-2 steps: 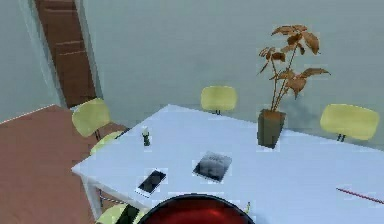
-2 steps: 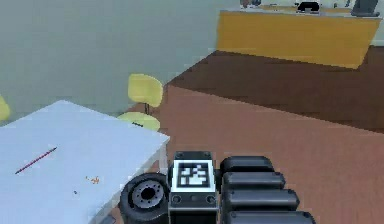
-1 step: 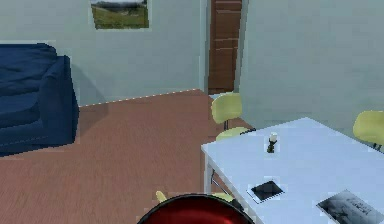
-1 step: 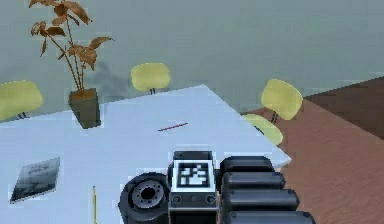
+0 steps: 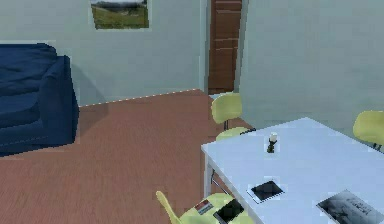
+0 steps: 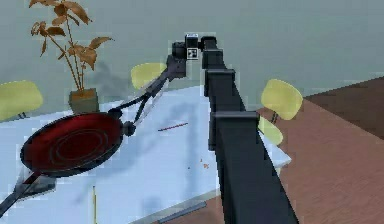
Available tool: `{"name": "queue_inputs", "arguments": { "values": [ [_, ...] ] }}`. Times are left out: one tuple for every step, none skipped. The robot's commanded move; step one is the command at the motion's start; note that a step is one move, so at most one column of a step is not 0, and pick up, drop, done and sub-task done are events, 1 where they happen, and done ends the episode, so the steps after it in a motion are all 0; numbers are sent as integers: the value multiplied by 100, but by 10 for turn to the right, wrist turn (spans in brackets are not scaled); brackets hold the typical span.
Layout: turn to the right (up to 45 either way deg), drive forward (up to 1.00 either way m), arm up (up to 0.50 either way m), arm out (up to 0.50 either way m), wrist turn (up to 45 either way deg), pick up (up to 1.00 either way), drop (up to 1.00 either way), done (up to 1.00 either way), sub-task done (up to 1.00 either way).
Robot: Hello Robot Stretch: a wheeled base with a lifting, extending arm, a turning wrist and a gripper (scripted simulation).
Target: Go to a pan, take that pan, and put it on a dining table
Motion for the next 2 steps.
{"name": "queue_inputs", "arguments": {
  "values": [
    [0,0,0,0,390,0,0,0,0],
    [0,0,-4,0,0,0,0,0,0]
  ]
}}
